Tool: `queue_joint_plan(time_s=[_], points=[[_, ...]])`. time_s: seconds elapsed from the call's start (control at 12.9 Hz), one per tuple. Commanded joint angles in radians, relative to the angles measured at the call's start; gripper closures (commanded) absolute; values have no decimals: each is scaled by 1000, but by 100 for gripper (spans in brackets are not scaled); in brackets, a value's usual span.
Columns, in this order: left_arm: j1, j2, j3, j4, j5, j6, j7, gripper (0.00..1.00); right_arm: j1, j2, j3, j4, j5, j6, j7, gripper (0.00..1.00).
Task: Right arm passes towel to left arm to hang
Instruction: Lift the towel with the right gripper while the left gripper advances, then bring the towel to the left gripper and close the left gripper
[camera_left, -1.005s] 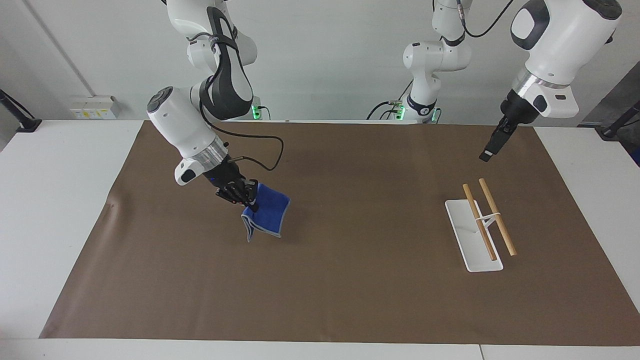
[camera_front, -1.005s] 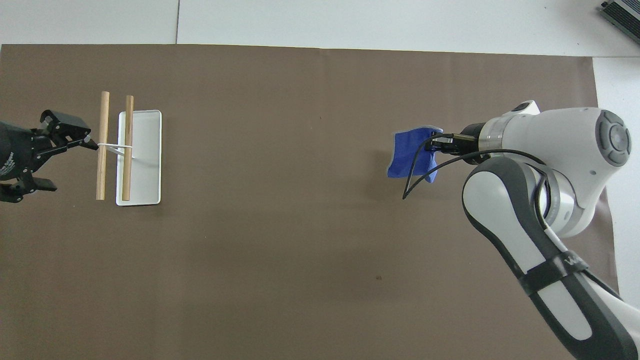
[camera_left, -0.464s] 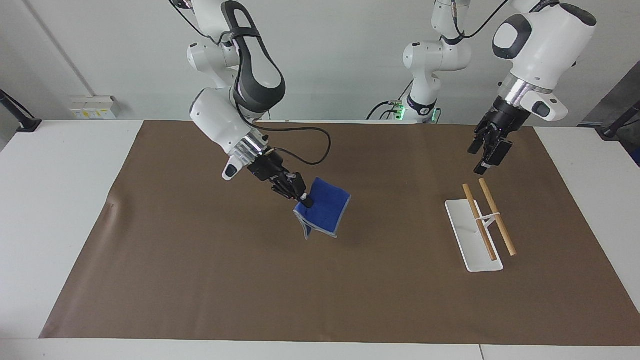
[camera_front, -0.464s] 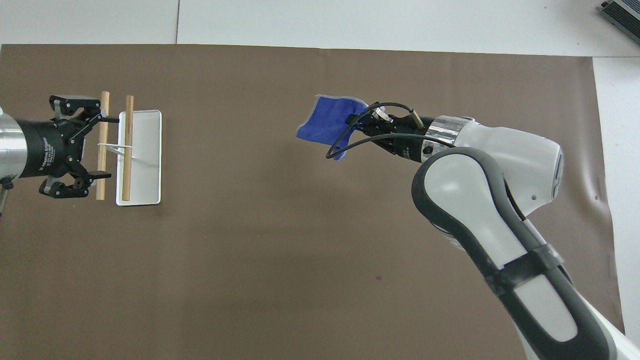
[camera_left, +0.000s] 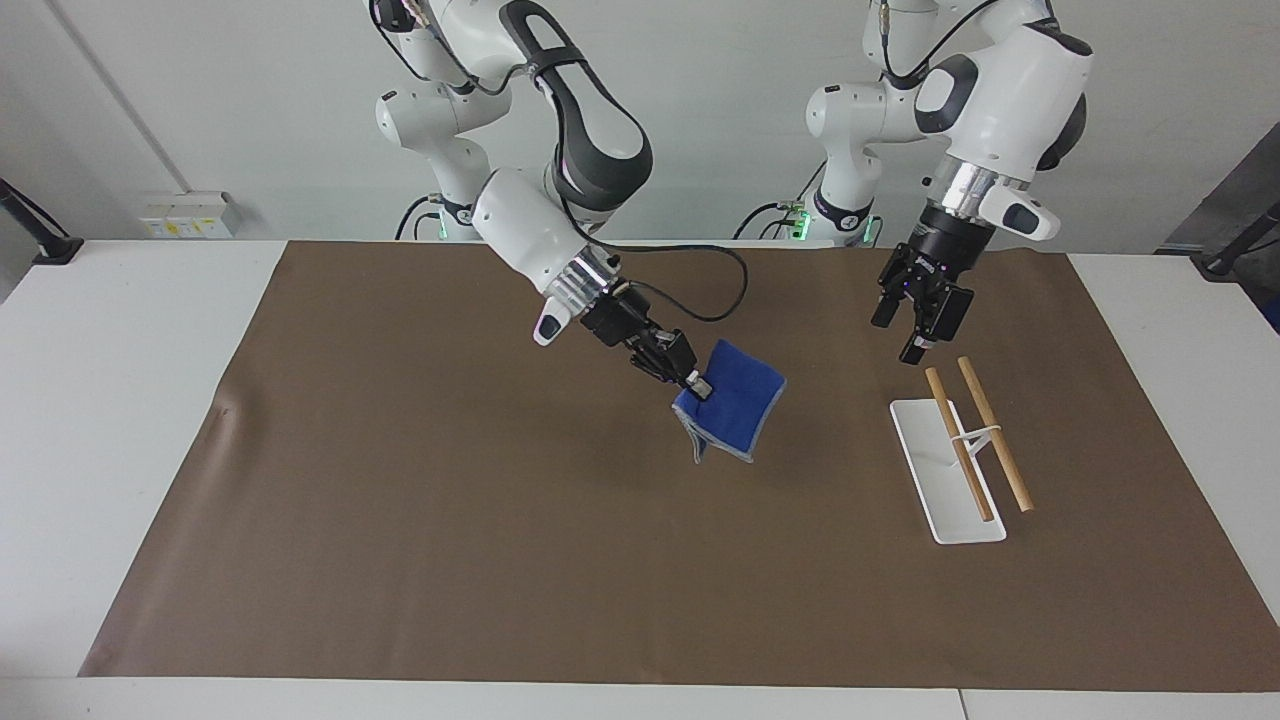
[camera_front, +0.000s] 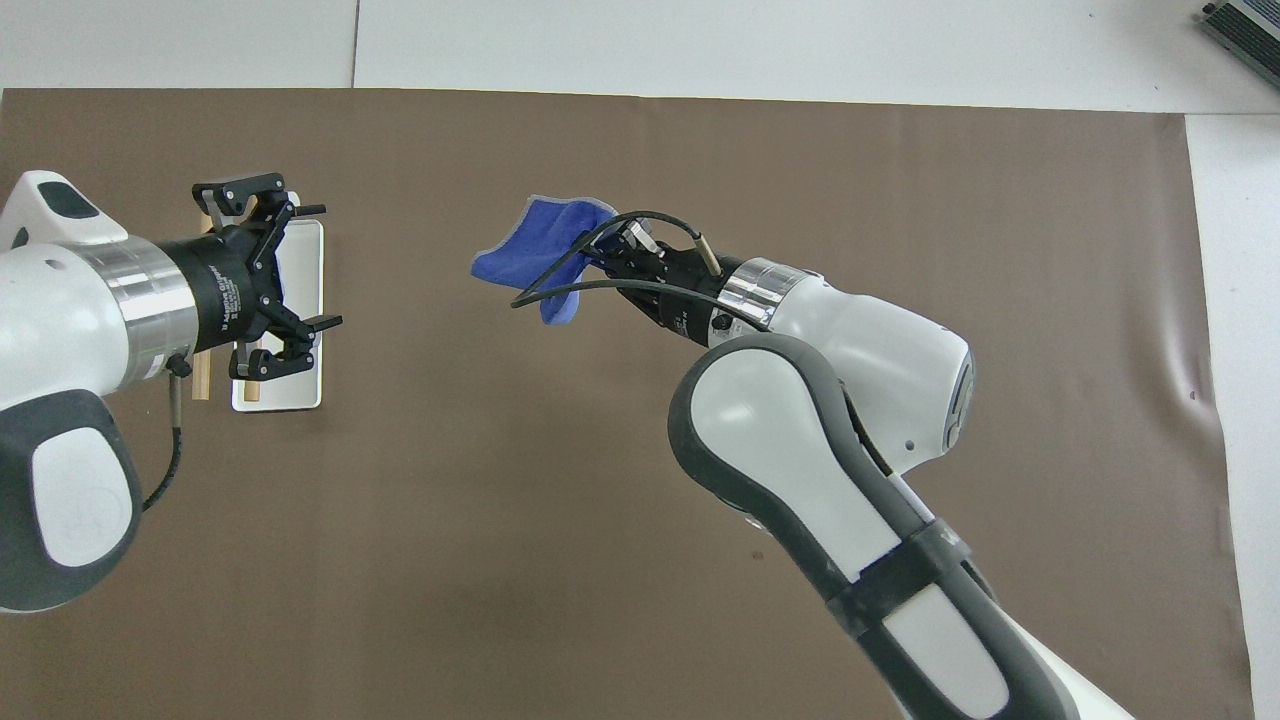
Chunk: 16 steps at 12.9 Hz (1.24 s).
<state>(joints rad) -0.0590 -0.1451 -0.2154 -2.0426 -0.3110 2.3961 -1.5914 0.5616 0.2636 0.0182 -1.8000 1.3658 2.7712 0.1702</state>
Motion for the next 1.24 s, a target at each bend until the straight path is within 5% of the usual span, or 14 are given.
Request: queue_joint_plan(time_s=[0.0, 0.54, 1.16], points=[[-21, -1, -10, -50, -20, 98, -35, 0, 15, 22, 2, 42, 22, 13, 0, 100], [-28, 96, -82, -60, -23, 254, -114, 0, 60, 25, 3, 51, 19, 36, -14, 100], [-30, 102, -88, -59, -23, 270, -111, 0, 61, 25, 3, 45, 15, 36, -32, 100]])
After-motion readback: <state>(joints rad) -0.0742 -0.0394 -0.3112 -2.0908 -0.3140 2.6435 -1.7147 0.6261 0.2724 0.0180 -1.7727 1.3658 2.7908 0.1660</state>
